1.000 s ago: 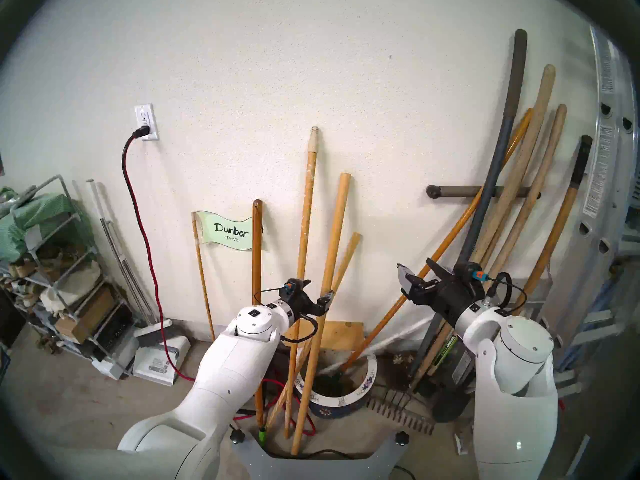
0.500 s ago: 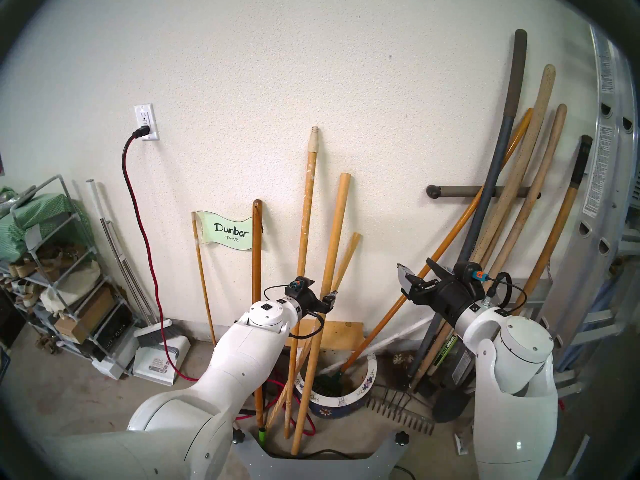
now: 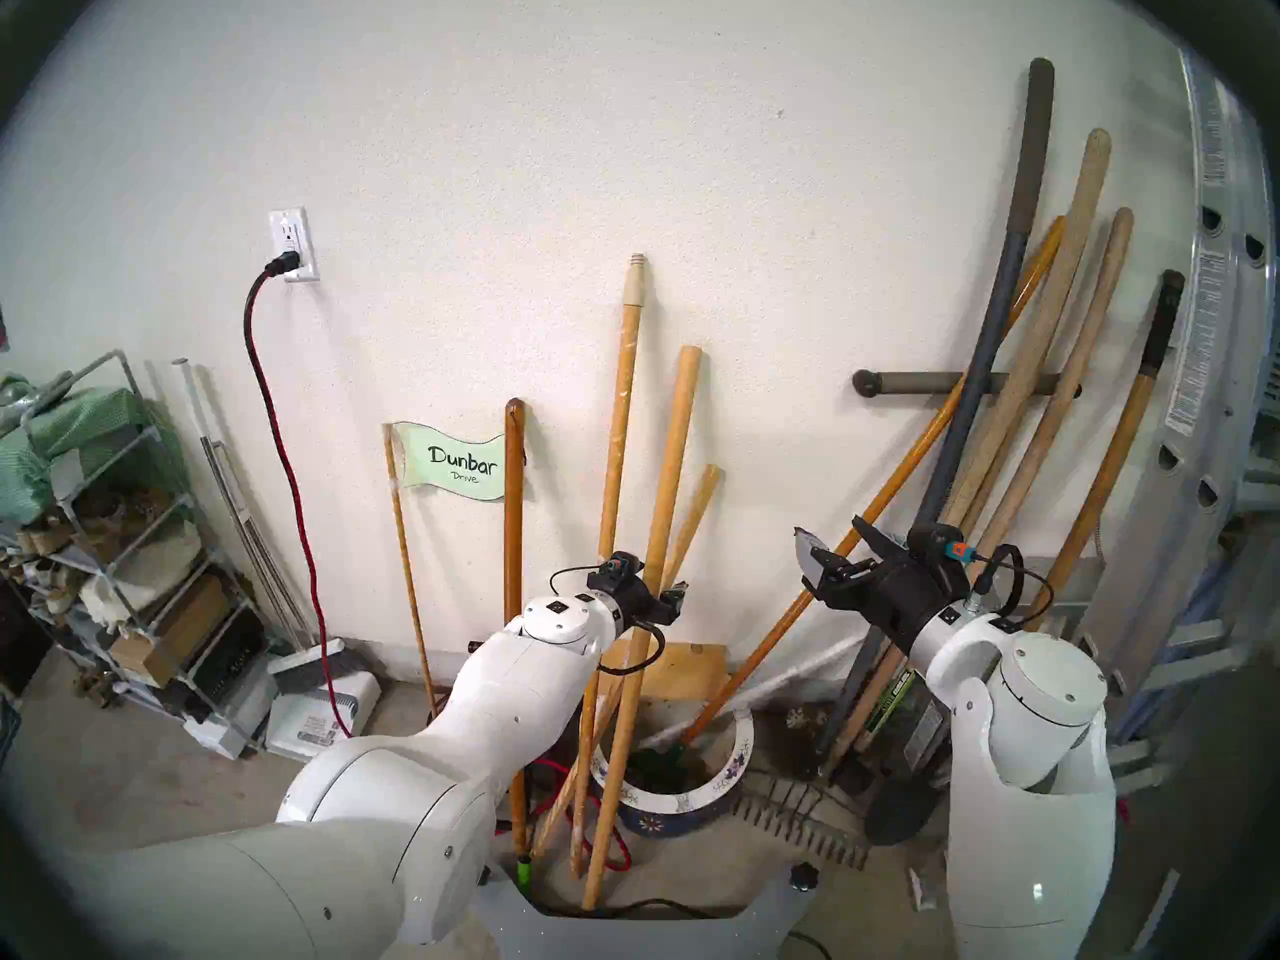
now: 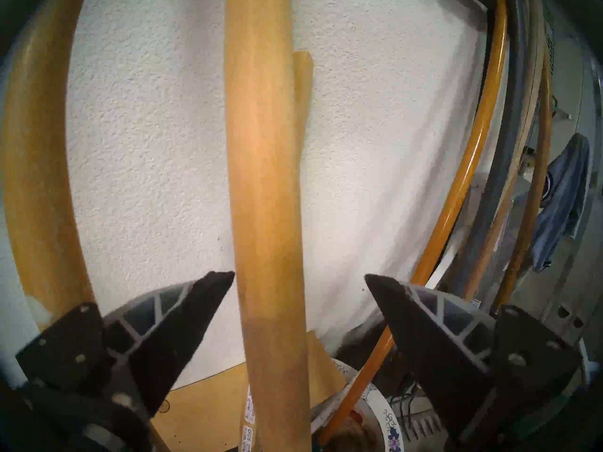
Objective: Put wooden sticks into the pot
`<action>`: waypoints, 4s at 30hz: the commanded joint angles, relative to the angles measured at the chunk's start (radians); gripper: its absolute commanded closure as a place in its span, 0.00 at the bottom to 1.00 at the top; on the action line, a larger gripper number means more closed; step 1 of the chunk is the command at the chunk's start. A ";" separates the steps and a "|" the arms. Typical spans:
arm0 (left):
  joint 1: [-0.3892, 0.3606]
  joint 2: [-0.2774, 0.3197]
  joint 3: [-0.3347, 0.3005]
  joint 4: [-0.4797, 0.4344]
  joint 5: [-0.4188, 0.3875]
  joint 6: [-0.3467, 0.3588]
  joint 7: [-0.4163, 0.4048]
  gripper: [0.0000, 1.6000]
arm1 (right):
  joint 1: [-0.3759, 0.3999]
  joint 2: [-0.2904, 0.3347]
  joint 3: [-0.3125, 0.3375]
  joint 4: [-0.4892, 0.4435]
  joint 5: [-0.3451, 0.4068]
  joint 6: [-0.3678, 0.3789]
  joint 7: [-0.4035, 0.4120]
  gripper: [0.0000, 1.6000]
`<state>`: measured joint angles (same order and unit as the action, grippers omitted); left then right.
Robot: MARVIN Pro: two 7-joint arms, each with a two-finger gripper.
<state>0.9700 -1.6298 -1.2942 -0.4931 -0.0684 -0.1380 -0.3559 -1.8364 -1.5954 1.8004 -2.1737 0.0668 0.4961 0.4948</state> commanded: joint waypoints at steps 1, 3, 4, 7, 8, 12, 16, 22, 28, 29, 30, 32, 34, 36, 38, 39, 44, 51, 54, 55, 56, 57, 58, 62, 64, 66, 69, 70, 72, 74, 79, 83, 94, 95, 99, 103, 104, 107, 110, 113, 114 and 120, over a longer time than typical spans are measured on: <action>-0.053 -0.012 -0.013 0.057 -0.008 -0.040 0.009 0.00 | 0.000 0.001 0.000 -0.001 -0.001 0.001 0.000 0.00; -0.057 -0.012 -0.013 0.068 -0.007 -0.048 0.007 0.00 | 0.000 0.001 0.000 -0.001 -0.001 0.001 0.000 0.00; -0.060 -0.013 -0.014 0.074 -0.006 -0.051 0.006 0.00 | 0.000 0.001 0.000 -0.001 -0.001 0.001 0.000 0.00; -0.075 -0.017 -0.015 0.110 -0.006 -0.071 0.003 0.00 | 0.000 0.001 0.000 -0.001 -0.001 0.001 0.000 0.00; -0.081 -0.019 -0.018 0.125 -0.010 -0.075 -0.001 0.00 | 0.000 0.001 0.000 -0.001 -0.001 0.001 0.000 0.00; -0.099 -0.026 -0.022 0.158 -0.013 -0.089 -0.004 0.00 | 0.000 0.001 0.000 -0.001 -0.001 0.001 0.000 0.00; -0.115 -0.032 -0.023 0.187 -0.013 -0.098 -0.007 0.36 | 0.000 0.001 0.000 -0.001 -0.001 0.001 0.000 0.00; -0.134 -0.041 -0.024 0.226 -0.013 -0.117 -0.012 0.67 | 0.000 0.001 0.000 -0.001 -0.001 0.001 0.000 0.00; -0.149 -0.048 -0.027 0.264 -0.013 -0.135 -0.010 0.66 | 0.000 0.001 0.000 -0.001 -0.001 0.001 0.000 0.00; -0.152 -0.048 -0.028 0.271 -0.013 -0.139 -0.010 0.74 | 0.000 0.001 0.000 -0.001 -0.001 0.001 0.000 0.00; -0.153 -0.049 -0.028 0.276 -0.013 -0.149 -0.006 0.88 | 0.000 0.001 0.000 -0.001 -0.001 0.001 0.000 0.00; -0.149 -0.045 -0.021 0.269 -0.006 -0.165 -0.017 1.00 | 0.000 0.001 0.000 -0.001 -0.001 0.001 0.000 0.00; -0.144 -0.042 -0.021 0.259 -0.007 -0.171 -0.028 1.00 | 0.000 0.001 0.000 -0.001 -0.001 0.001 0.000 0.00; -0.134 -0.038 -0.017 0.246 -0.004 -0.193 -0.036 1.00 | 0.000 0.001 0.000 -0.001 -0.001 0.001 0.000 0.00; -0.121 -0.034 -0.016 0.219 -0.007 -0.203 -0.050 1.00 | 0.000 0.001 0.000 -0.001 -0.001 0.001 0.000 0.00; -0.112 -0.031 -0.016 0.205 -0.009 -0.220 -0.060 1.00 | 0.000 0.001 0.000 -0.001 -0.001 0.001 0.000 0.00; -0.085 -0.025 -0.026 0.141 -0.023 -0.264 -0.079 1.00 | 0.000 0.001 0.000 -0.001 -0.001 0.000 0.000 0.00; -0.034 -0.029 -0.065 0.055 -0.062 -0.323 -0.119 1.00 | 0.000 0.001 0.000 0.000 0.000 0.000 0.000 0.00; -0.006 -0.034 -0.079 0.018 -0.077 -0.344 -0.136 1.00 | 0.000 0.000 0.000 0.000 0.000 0.000 0.000 0.00; 0.000 -0.037 -0.083 0.013 -0.082 -0.352 -0.141 1.00 | 0.000 0.000 0.000 0.000 0.000 0.000 0.000 0.00; 0.012 -0.038 -0.088 -0.004 -0.088 -0.357 -0.147 1.00 | 0.000 0.000 0.000 0.000 0.000 0.000 0.000 0.00; 0.022 -0.042 -0.096 -0.017 -0.097 -0.362 -0.154 1.00 | 0.000 0.000 0.000 0.000 0.000 0.000 0.000 0.00; 0.028 -0.045 -0.103 -0.024 -0.106 -0.366 -0.158 1.00 | 0.000 0.000 0.000 0.000 0.000 0.000 0.000 0.00; 0.059 -0.056 -0.119 -0.077 -0.128 -0.384 -0.183 1.00 | 0.000 0.000 0.000 0.000 0.000 0.000 0.000 0.00; 0.067 -0.066 -0.123 -0.089 -0.137 -0.397 -0.200 1.00 | 0.000 0.000 0.000 0.000 0.000 0.000 0.000 0.00; 0.080 -0.073 -0.132 -0.123 -0.150 -0.403 -0.208 1.00 | 0.000 0.000 0.000 0.000 0.000 0.000 0.000 0.00; 0.090 -0.082 -0.139 -0.170 -0.162 -0.420 -0.226 1.00 | 0.000 0.000 0.000 0.000 0.000 0.000 0.000 0.00; 0.081 -0.086 -0.140 -0.162 -0.165 -0.428 -0.230 1.00 | 0.000 0.000 0.000 0.000 0.000 0.000 0.000 0.00; 0.093 -0.090 -0.144 -0.201 -0.172 -0.436 -0.241 1.00 | 0.000 0.000 0.000 0.000 0.000 0.000 0.000 0.00; 0.096 -0.095 -0.147 -0.217 -0.179 -0.445 -0.252 1.00 | 0.000 0.000 0.000 0.000 0.000 0.000 0.000 0.00; 0.111 -0.109 -0.148 -0.276 -0.192 -0.461 -0.278 1.00 | 0.000 0.000 0.000 0.000 0.000 -0.001 0.000 0.00; 0.117 -0.118 -0.146 -0.329 -0.200 -0.474 -0.300 1.00 | 0.000 0.000 0.000 0.000 0.000 -0.001 0.000 0.00; 0.153 -0.113 -0.132 -0.460 -0.211 -0.468 -0.350 1.00 | 0.000 -0.001 0.000 0.000 0.000 -0.001 0.000 0.00; 0.160 -0.108 -0.132 -0.485 -0.212 -0.466 -0.353 1.00 | 0.000 -0.001 0.000 0.000 0.000 -0.001 0.000 0.00; 0.160 -0.103 -0.133 -0.523 -0.219 -0.468 -0.368 1.00 | 0.000 -0.001 0.000 0.000 0.000 -0.001 0.000 0.00; 0.151 -0.113 -0.133 -0.578 -0.233 -0.472 -0.381 1.00 | 0.000 -0.001 0.000 0.000 0.000 -0.001 0.000 0.00; 0.142 -0.117 -0.132 -0.573 -0.236 -0.474 -0.385 1.00 | 0.000 -0.001 0.000 0.000 0.000 -0.001 0.000 0.00; 0.141 -0.123 -0.128 -0.614 -0.244 -0.471 -0.395 1.00 | 0.000 -0.001 0.000 0.000 0.000 -0.001 0.000 0.00; 0.142 -0.127 -0.126 -0.651 -0.253 -0.465 -0.405 1.00 | 0.000 -0.001 0.000 0.000 0.000 -0.001 0.000 0.00; 0.150 -0.130 -0.121 -0.691 -0.260 -0.456 -0.414 1.00 | 0.000 -0.001 0.000 0.000 0.000 -0.001 0.000 0.00; 0.151 -0.132 -0.120 -0.698 -0.263 -0.454 -0.417 1.00 | 0.000 -0.001 0.000 0.000 0.000 -0.001 0.000 0.00; 0.168 -0.144 -0.101 -0.769 -0.280 -0.428 -0.432 1.00 | 0.000 -0.001 0.000 0.000 0.000 -0.001 0.000 0.00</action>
<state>1.1468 -1.7398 -1.4100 -1.1575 -0.3135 -0.5783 -0.7737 -1.8364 -1.5969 1.8004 -2.1735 0.0671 0.4950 0.4948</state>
